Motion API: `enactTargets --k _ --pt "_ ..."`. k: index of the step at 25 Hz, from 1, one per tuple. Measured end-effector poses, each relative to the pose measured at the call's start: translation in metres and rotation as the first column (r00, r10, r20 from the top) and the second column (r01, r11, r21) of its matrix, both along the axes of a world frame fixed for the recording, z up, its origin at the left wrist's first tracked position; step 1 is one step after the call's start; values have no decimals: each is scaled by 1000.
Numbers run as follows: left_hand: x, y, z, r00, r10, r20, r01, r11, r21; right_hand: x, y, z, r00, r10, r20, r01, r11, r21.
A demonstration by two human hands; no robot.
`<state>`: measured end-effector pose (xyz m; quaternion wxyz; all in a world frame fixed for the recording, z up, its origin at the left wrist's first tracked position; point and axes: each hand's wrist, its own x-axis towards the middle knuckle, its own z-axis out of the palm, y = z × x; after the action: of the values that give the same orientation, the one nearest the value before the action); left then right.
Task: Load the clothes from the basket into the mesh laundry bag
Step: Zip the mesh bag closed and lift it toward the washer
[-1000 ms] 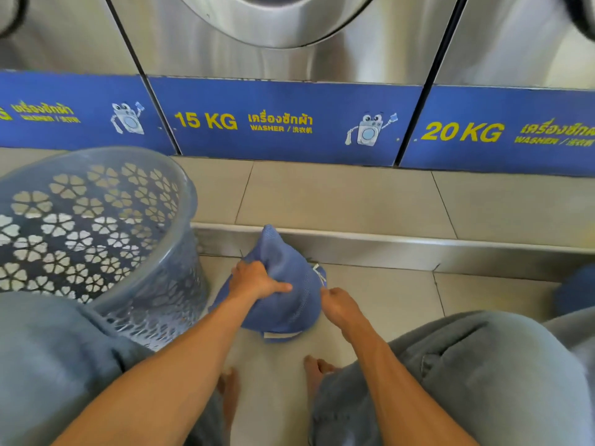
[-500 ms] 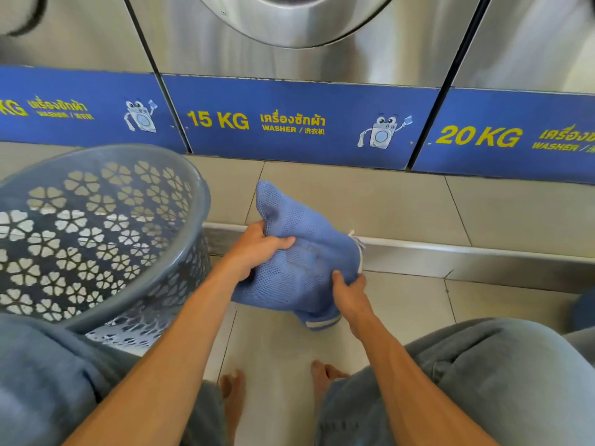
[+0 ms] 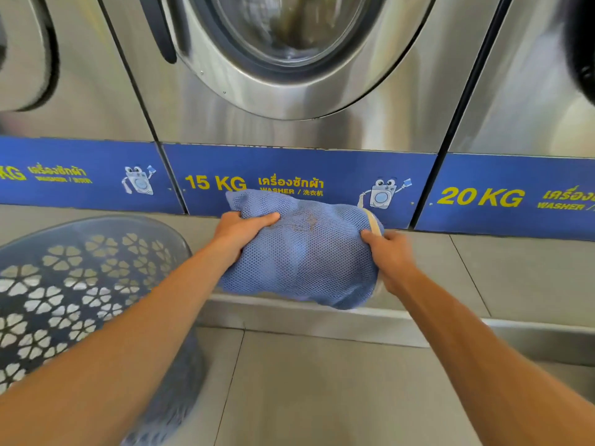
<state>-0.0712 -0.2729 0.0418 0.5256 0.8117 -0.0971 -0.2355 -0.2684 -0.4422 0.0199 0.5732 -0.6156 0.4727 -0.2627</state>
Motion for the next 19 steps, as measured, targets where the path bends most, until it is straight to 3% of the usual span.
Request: enactTargets --k 3,5,8,10,12,13,19 --pt "47 -44 -15 996 20 86 -32 990 134 30 -42 0 984 -5 -176 -33 977 -212" --pt "63 -72 -35 971 -34 235 -39 953 301 43 -62 -13 948 -23 -319 -82 947 -311" --pt "59 -103 -76 839 -375 394 179 875 450 63 -78 -47 811 -27 -584 -301 837 -457" --pt "46 -110 -101 697 -641 322 380 711 592 75 -75 -71 733 -10 -681 -483 697 -530" --pt "39 -113 -126 606 -764 219 438 551 711 82 -70 -96 652 3 -758 -593 626 -507" --pt "37 -111 -135 581 -782 224 420 524 741 81 -68 -107 611 -6 -791 -625 610 -487" --pt "53 -114 -162 467 -801 375 307 545 780 67 -78 -135 440 -13 -898 -736 568 -369"
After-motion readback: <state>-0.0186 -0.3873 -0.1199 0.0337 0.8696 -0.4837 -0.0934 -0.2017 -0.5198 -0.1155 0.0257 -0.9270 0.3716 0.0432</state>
